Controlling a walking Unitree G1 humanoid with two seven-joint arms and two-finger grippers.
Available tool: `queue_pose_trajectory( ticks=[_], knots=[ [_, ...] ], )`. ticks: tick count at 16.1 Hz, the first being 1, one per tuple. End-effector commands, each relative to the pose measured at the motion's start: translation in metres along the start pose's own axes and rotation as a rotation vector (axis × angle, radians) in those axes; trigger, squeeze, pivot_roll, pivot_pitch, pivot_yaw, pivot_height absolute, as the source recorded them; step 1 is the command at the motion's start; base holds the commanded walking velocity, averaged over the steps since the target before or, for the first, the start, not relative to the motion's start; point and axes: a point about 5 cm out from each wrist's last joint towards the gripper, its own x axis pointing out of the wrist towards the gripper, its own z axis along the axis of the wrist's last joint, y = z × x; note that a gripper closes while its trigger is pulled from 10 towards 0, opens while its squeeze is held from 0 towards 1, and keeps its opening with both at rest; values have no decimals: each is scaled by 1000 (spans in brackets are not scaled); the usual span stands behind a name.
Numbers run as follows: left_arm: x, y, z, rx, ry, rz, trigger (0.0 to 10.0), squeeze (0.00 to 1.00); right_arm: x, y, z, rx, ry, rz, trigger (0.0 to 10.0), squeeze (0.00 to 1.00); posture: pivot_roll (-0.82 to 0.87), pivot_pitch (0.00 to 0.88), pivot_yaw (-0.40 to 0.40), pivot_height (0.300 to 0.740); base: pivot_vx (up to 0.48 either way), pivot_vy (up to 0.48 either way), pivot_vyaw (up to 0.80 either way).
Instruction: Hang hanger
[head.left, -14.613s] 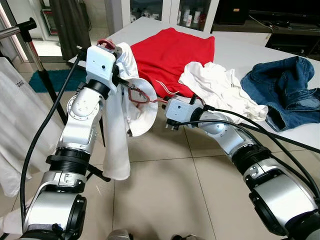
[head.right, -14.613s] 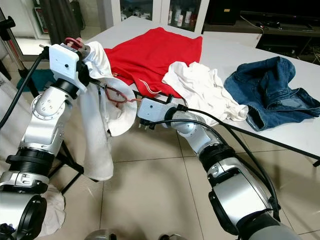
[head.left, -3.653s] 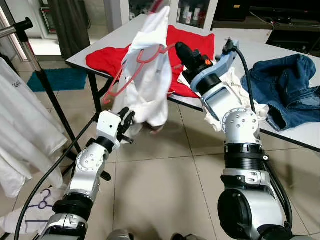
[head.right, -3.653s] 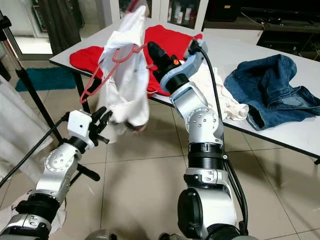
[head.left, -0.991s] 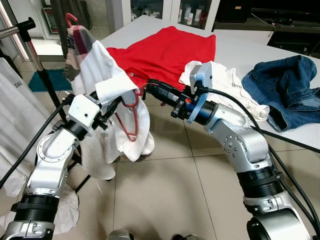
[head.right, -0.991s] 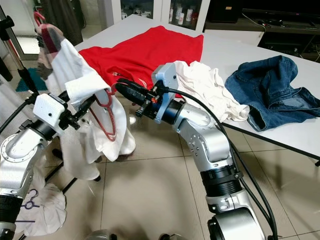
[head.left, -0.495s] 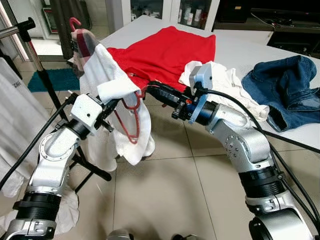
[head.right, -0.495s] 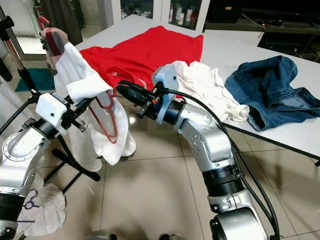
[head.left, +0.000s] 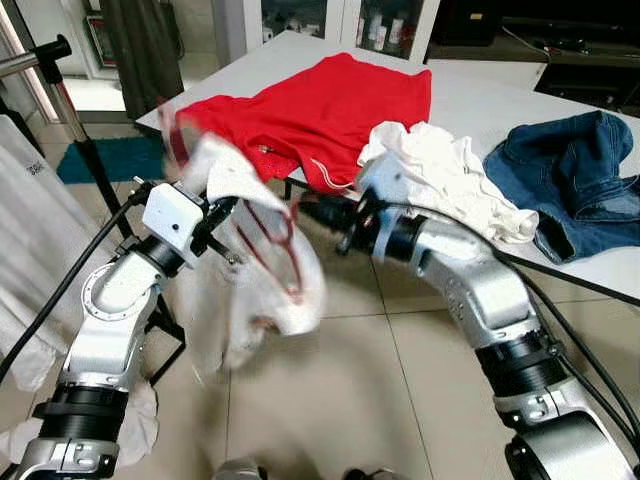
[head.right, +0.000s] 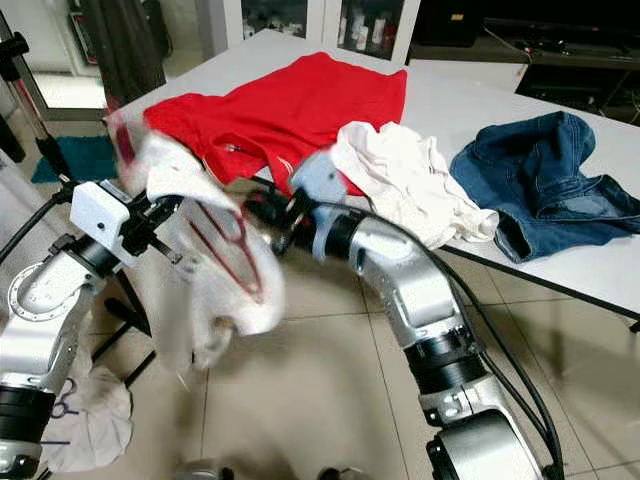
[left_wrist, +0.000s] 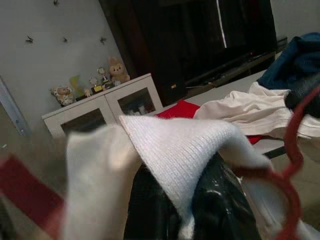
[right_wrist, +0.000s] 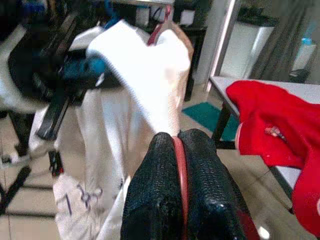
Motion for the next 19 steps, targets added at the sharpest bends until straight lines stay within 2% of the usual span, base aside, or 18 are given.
queue_pose_trajectory(
  ticks=[1, 3, 6, 9, 10, 12, 13, 18, 19],
  knots=[
    [4, 5, 10, 23, -36, 8, 0, 0, -2, 1, 4, -45, -5, 9, 0, 51, 93, 0, -49, 740, 0, 0, 0],
    [3, 7, 9, 28, -26, 21, 0, 0, -4, 9, -6, -162, 73, 79, 0, 47, 93, 0, -47, 740, 0, 0, 0],
    [2, 10, 6, 28, -4, 36, 0, 0, -9, 15, -19, -250, 149, 153, 0, 43, 96, 0, -45, 740, 0, 0, 0],
    [-6, 9, -13, 67, 116, 27, 0, 0, -15, 9, -18, -286, 151, 128, 0, 43, 96, 0, -41, 740, 0, 0, 0],
    [-7, 10, -13, 37, 112, 51, 0, 0, -20, 4, -22, -337, 194, 122, 0, 43, 95, 0, -41, 740, 0, 0, 0],
    [-7, 10, -11, 7, 102, 58, 0, 0, -23, -3, -27, -366, 241, 76, 0, 43, 95, 0, -41, 740, 0, 0, 0],
    [-3, 1, -7, -13, 69, 6, 0, 0, -18, -6, -20, -325, 197, 37, 0, 43, 94, 0, -42, 740, 0, 0, 0],
    [12, -35, -3, -39, 27, -125, 0, 0, 3, 4, 11, -197, 4, 39, 0, 43, 94, 0, -42, 740, 0, 0, 0],
    [13, -38, -2, -44, 19, -134, 0, 0, 5, 3, 13, -189, -12, 30, 0, 43, 102, 0, -43, 740, 0, 0, 0]
  ],
)
